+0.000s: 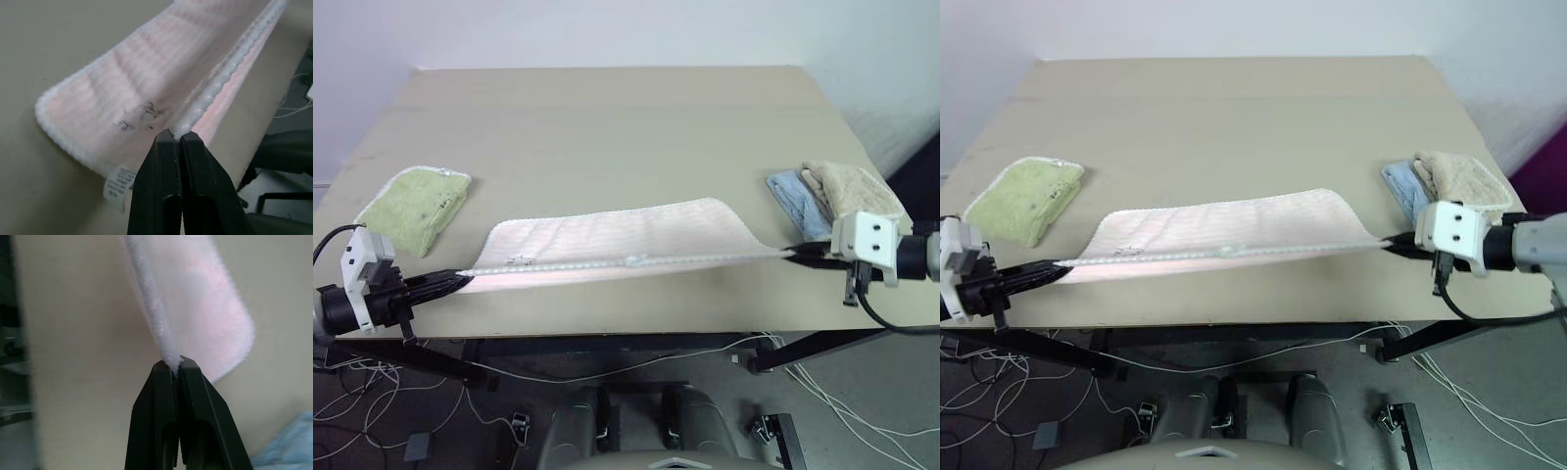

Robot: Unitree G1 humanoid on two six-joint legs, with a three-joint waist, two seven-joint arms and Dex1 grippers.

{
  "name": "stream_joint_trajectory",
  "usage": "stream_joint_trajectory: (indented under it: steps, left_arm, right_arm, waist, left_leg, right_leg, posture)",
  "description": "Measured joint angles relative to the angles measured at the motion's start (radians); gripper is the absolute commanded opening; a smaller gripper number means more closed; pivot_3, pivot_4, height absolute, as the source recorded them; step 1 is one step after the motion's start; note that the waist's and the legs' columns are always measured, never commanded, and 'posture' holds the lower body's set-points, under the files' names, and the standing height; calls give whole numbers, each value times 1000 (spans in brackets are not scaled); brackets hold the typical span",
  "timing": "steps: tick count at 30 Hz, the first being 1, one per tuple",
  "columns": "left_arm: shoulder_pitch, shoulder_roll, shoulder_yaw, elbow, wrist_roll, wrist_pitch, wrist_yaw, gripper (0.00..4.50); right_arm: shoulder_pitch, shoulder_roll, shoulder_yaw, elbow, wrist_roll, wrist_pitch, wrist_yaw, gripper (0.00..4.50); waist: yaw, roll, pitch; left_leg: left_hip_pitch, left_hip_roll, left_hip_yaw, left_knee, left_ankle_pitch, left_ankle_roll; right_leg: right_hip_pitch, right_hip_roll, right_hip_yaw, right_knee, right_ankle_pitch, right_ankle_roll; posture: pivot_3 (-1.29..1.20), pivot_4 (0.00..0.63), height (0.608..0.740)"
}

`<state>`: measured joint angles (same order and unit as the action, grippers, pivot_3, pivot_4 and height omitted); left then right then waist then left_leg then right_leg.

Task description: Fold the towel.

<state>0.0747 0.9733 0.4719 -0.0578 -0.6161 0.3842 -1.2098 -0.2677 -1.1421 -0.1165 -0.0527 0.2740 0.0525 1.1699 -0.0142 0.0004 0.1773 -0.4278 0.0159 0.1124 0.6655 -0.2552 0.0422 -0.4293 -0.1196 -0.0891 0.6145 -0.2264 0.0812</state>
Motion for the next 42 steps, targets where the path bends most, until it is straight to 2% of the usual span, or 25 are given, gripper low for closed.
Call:
stream_joint_trajectory:
  steps: [5,10,17,22,25,35,39,42]
  left_arm:
    - [-172,-69,-102,124,112,-70,124,0]
    - [-297,-124,-171,244,187,-118,192,0]
    - [-416,-170,-260,404,288,-206,236,0]
    - [-433,-174,-284,456,326,-236,240,0]
    - [-434,-174,-288,471,330,-238,250,686]
    - [-430,-174,-257,481,334,-222,305,4168]
    - [-431,-180,-246,480,333,-230,340,4168]
    - [-432,-194,-220,477,331,-245,384,4168]
  right_arm:
    - [-274,147,178,224,-173,-55,-71,29]
    - [-426,260,282,454,-298,-131,-116,29]
    - [-586,372,348,786,-422,-292,-194,29]
    - [-646,415,354,907,-466,-371,-244,29]
    - [-650,427,354,942,-469,-394,-263,666]
    - [-649,412,328,953,-469,-406,-342,4142]
    - [-616,373,282,857,-458,-395,-374,4142]
    - [-494,347,196,679,-388,-312,-374,4142]
  waist:
    - [1,0,0]
    - [-1,0,0]
    - [-4,-1,0]
    - [-6,-1,0]
    - [-4,-1,0]
    - [-5,-1,0]
    - [-2,-1,0]
    - [1,-1,0]
  left_leg:
    - [-1,-1,1,0,2,-3]
    - [-5,-2,3,0,6,-3]
    - [-5,-1,5,1,7,-3]
    - [-5,-1,5,1,7,-3]
    - [-5,-1,5,1,7,-3]
    - [-5,-1,5,1,7,-3]
    - [-5,-1,5,1,7,-3]
    - [-5,-1,4,1,7,-3]
  right_leg:
    - [1,0,0,1,1,0]
    - [-1,2,0,3,3,4]
    - [-1,3,0,4,3,5]
    - [-1,4,0,5,3,5]
    - [-1,4,0,5,3,5]
    - [-1,4,0,5,3,5]
    - [0,3,0,5,3,5]
    - [1,3,0,5,3,5]
  posture:
    - [0,150,740]
    - [0,150,740]
    - [0,150,740]
    - [0,150,740]
    - [0,150,740]
    - [0,150,740]
    - [0,150,740]
    - [0,150,740]
